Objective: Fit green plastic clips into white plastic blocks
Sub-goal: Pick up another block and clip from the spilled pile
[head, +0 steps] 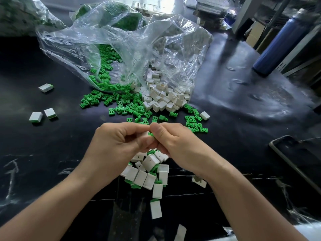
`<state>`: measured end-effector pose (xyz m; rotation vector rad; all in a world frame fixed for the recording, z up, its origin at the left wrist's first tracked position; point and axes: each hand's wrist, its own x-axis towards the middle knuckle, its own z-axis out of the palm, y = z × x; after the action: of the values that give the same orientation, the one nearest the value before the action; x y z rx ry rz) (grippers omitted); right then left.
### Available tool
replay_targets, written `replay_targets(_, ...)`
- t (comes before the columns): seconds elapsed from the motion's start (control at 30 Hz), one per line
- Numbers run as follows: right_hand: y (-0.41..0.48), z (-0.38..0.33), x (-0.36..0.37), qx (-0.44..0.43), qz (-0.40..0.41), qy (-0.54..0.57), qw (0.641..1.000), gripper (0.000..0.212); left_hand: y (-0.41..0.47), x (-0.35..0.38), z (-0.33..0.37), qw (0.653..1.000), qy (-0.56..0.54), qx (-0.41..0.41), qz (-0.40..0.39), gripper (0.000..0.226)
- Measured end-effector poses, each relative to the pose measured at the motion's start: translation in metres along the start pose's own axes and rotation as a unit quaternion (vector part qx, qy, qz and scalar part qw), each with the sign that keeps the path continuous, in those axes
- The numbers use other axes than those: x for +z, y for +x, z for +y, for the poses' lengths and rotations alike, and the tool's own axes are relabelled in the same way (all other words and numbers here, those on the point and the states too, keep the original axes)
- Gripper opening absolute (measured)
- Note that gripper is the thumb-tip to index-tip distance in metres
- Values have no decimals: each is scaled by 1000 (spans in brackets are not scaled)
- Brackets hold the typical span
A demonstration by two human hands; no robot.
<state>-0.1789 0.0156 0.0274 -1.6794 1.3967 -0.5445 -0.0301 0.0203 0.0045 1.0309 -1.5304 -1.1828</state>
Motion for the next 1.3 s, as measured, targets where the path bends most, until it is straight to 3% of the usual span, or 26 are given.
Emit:
replay_targets(0.23, 0, -3, -4, -3, 14, -103, 995, 48, -1, 2, 1, 996, 69, -11, -52, 17)
replay_targets(0.4, 2, 1, -5, 1, 44, -47, 998, 53, -2, 4, 2, 996, 85, 1, -30, 12)
replay_targets(0.53, 2, -1, -3, 3, 28, 6, 1000, 50, -1, 5, 3, 999, 49, -1, -10, 20)
replay_targets(0.7, -1, -6, 1, -22, 25, -126, 991, 45, -3, 5, 3, 995, 102, 7, -13, 13)
replay_targets(0.83, -2, -5, -1, -30, 11, -150, 988, 43, -2, 1, 2, 989, 140, 1, -35, 24)
replay_targets(0.93, -2, -4, -3, -39, 2, -164, 986, 42, -2, 1, 4, 992, 115, -22, -41, 28)
replay_targets(1.1, -1, -3, -3, -84, 23, -180, 980, 41, -1, -1, 6, 998, 31, -52, -28, 14)
replay_targets(1.3, -1, -1, -2, -123, 40, -283, 950, 34, -1, -1, 6, 996, 36, -71, -46, 25)
